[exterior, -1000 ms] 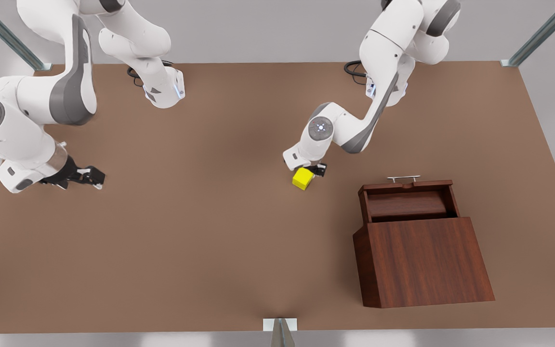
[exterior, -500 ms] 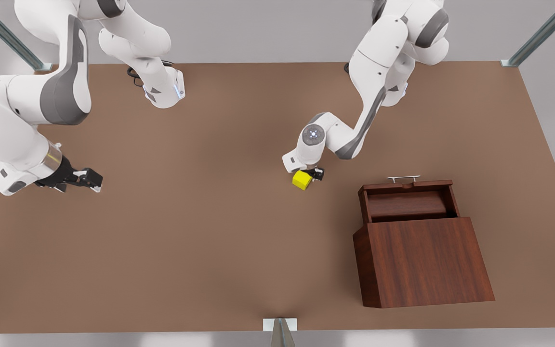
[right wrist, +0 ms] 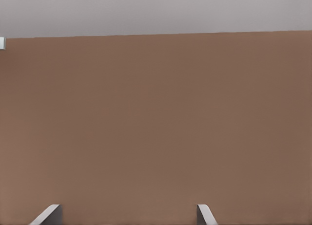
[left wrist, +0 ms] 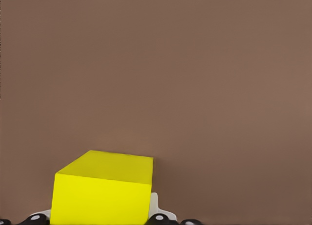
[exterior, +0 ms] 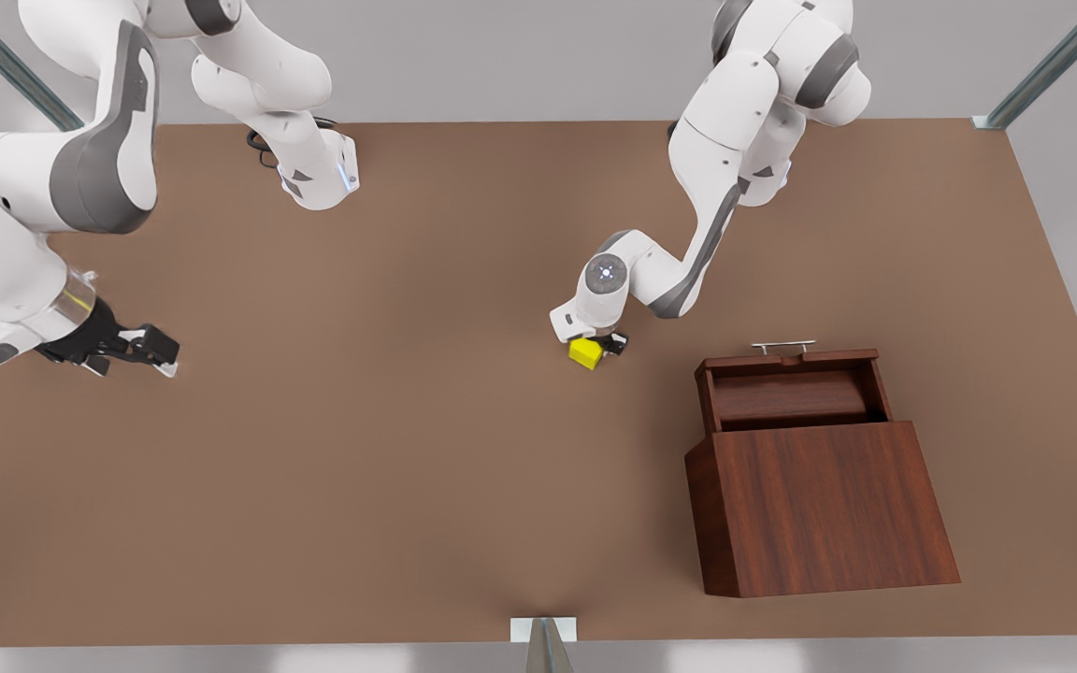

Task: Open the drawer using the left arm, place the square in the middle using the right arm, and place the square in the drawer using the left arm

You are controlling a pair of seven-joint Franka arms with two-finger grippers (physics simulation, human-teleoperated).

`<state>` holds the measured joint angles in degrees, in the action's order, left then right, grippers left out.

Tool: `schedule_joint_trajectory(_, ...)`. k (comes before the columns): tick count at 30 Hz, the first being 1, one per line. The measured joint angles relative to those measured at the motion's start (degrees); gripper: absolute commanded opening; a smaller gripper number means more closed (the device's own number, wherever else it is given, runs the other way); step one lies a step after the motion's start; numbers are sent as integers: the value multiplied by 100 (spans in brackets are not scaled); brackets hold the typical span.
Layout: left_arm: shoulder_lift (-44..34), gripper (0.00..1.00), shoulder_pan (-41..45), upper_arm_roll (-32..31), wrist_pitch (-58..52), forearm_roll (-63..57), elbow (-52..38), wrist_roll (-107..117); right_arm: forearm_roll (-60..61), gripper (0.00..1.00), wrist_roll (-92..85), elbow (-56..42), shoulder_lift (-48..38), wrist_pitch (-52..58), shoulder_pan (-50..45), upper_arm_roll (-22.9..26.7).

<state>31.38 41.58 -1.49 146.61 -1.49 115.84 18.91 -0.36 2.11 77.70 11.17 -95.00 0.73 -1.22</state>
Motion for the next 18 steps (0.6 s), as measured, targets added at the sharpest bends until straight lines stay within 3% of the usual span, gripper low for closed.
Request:
schedule_joint_trajectory(6, -103, 62, 1, 14, -85, -93, -9, 18, 9, 100, 0, 0, -9, 17, -19, -1)
schedule_joint_trajectory(11, -655, 63, -17, 135, -876, -130, -179, -12, 10, 100, 0, 0, 0, 8, -20, -1)
schedule_joint_trajectory(15, -1484, 63, -44, 477, -1730, -123, -220, -152, 5, 100, 0, 0, 0, 8, -20, -1)
schedule_joint_trajectory(18, -2060, 63, -27, 1110, -2499, -41, -225, -1077, 1, 100, 0, -9, 0, 8, -18, 8)
